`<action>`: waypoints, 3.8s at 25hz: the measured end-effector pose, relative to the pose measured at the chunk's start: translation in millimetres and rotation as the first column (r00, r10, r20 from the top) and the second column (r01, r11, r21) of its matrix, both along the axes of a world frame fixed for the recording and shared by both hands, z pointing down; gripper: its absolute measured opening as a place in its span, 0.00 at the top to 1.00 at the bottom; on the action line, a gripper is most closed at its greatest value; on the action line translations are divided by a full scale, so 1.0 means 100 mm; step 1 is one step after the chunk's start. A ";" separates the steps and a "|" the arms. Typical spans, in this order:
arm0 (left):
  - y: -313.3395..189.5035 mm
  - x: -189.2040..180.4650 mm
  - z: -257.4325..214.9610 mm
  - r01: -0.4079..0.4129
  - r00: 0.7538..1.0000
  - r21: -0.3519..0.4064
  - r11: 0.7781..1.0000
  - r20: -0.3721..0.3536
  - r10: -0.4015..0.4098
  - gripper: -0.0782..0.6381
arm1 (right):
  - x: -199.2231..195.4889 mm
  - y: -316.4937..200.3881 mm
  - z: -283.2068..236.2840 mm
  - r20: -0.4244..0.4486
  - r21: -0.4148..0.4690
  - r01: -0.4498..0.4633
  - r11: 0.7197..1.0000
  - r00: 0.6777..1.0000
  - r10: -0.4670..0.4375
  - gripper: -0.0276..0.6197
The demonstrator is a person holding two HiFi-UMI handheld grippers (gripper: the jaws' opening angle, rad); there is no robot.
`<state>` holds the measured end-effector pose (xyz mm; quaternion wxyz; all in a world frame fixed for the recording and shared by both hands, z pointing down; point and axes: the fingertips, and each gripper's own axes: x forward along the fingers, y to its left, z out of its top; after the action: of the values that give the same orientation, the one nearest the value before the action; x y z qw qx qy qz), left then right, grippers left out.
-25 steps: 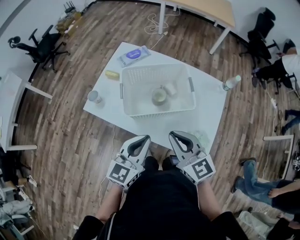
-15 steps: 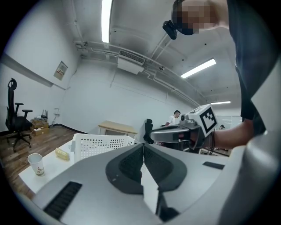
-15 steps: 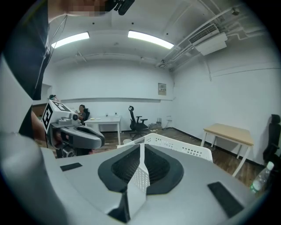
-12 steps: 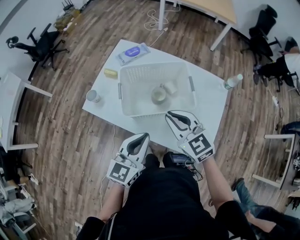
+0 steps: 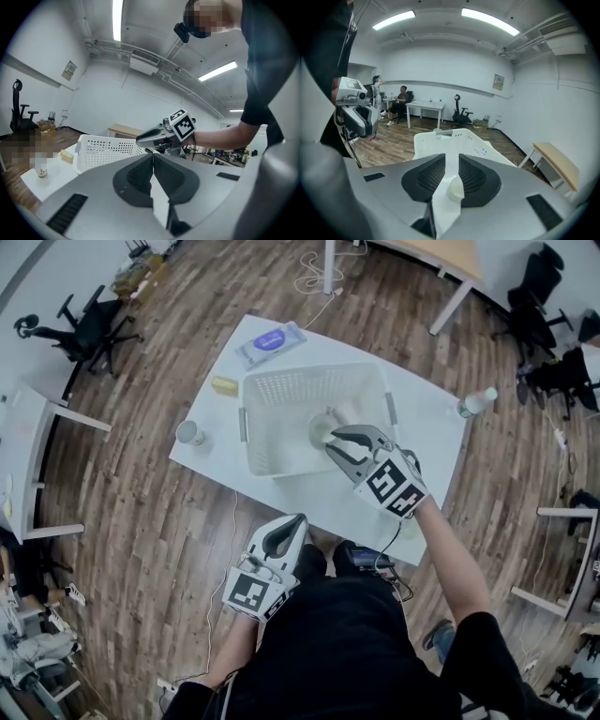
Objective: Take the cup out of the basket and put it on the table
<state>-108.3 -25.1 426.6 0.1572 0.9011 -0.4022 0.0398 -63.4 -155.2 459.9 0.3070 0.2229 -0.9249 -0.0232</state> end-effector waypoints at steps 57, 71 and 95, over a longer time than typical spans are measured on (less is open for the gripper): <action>-0.01 -0.30 0.23 0.115 0.993 -0.068 0.991 0.028 -0.114 0.88 | -0.08 -0.42 2.08 -0.495 -0.348 0.227 0.910 0.779 -0.383 0.89; -0.02 -0.15 0.15 0.067 0.997 -0.029 0.997 0.028 -0.066 0.88 | -0.19 -0.51 1.08 -0.403 -0.190 0.262 0.946 0.858 -0.318 0.89; 0.15 0.72 -0.03 -0.152 0.988 0.034 0.988 0.030 0.151 0.88 | 0.76 0.29 -0.57 0.112 0.000 -0.006 1.000 0.994 0.006 0.89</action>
<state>-36.1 -9.6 423.4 0.1315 0.9312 -0.3352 0.0568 13.1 -126.0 402.6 0.2548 0.2268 -0.9400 -0.0099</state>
